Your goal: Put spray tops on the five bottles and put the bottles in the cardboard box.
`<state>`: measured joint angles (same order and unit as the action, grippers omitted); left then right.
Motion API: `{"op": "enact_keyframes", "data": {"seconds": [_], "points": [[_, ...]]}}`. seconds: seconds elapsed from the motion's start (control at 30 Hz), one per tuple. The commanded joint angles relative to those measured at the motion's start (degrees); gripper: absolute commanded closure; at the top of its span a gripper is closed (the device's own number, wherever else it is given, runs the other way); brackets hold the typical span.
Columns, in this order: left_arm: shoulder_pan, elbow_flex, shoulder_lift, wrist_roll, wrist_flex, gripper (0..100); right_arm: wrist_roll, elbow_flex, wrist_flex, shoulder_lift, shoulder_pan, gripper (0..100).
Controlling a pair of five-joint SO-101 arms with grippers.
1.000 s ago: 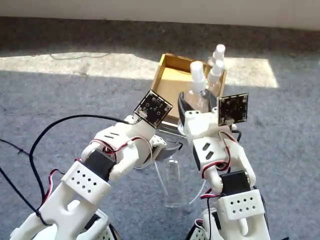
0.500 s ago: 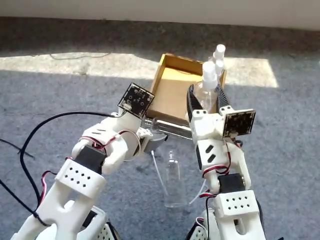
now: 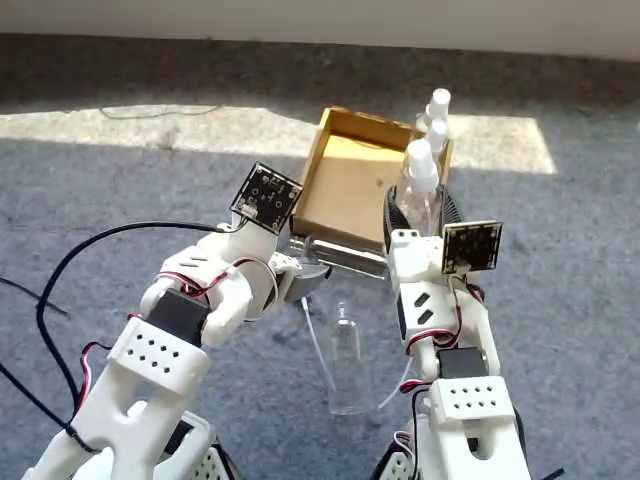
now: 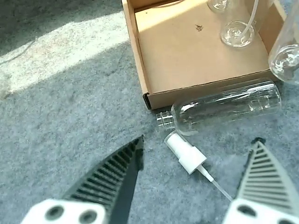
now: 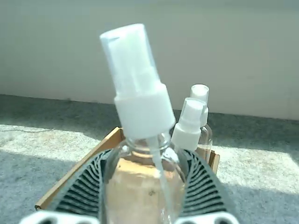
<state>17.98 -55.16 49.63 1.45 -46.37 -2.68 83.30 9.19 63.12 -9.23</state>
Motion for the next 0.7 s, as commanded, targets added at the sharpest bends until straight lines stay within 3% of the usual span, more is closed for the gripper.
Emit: {"op": "enact_keyframes", "data": {"seconds": [0.0,0.23,0.43,0.67], "points": [[0.5,0.2,0.7,0.0,-0.1,68,3.9,-2.8,-1.5,0.7,0.1,99.4],[8.7,-1.2,0.7,0.1,0.2,68,9.1,-11.7,-23.6,8.4,-6.6,99.4],[12.6,-1.0,0.7,0.0,1.2,68,9.1,-12.4,-31.9,16.0,-12.6,99.4],[12.0,-1.2,0.3,0.1,5.5,68,9.1,-12.4,-38.7,22.2,-13.5,99.4]]}}
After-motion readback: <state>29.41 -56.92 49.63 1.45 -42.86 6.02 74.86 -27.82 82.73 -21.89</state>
